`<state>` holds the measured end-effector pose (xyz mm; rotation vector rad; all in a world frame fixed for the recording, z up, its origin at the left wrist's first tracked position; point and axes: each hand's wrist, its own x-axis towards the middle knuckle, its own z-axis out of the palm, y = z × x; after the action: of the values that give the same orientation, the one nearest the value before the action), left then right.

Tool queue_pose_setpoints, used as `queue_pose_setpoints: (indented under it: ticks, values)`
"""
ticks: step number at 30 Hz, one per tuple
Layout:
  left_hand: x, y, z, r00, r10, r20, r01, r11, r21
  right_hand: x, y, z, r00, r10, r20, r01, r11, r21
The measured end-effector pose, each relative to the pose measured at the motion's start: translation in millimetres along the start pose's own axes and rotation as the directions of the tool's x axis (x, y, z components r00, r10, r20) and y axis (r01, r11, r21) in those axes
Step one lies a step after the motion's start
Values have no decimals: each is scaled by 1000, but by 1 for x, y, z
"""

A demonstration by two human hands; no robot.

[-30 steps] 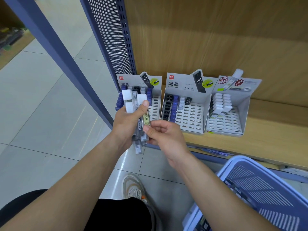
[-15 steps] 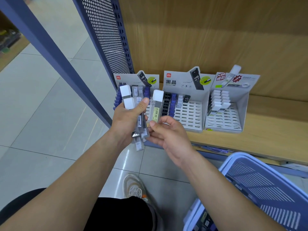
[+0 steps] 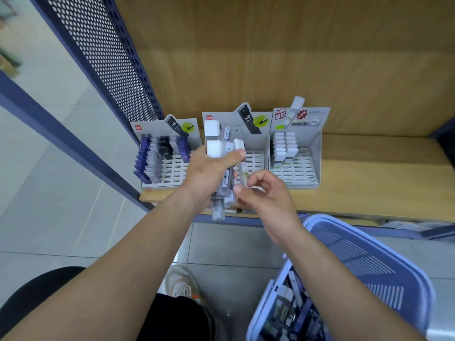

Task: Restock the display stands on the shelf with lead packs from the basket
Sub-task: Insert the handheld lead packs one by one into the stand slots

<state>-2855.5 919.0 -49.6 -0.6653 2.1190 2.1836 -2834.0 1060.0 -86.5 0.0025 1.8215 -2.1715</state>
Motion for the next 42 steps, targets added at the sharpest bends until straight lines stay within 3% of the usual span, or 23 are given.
queue_pose_setpoints:
  ticks: [10, 16, 20, 24, 31, 38, 42]
  values:
    - [-2, 5, 80, 988, 4, 153, -16, 997, 80, -12, -15, -78, 986, -64, -151, 63, 998, -11]
    - [-4, -2, 107, 969, -24, 248, -6, 993, 120, -14, -21, -113, 996, 77, -35, -82, 982, -171]
    - [-2, -6, 114, 961, -54, 272, 17, 991, 136, -10, -24, -125, 995, 78, 65, -61, 972, -227]
    - [4, -8, 104, 971, -39, 235, 5, 990, 142, 2, -28, -137, 994, 105, 35, -89, 948, -307]
    - [17, -28, 58, 988, -66, 136, 39, 980, 197, 58, -7, -160, 979, -96, -180, 7, 896, -444]
    - [16, -41, 33, 989, -119, 93, 97, 973, 211, 107, 8, -158, 973, -214, -91, 88, 701, -708]
    - [16, -42, 28, 985, -137, 108, 115, 974, 194, 121, 8, -156, 965, -246, -94, 99, 670, -736]
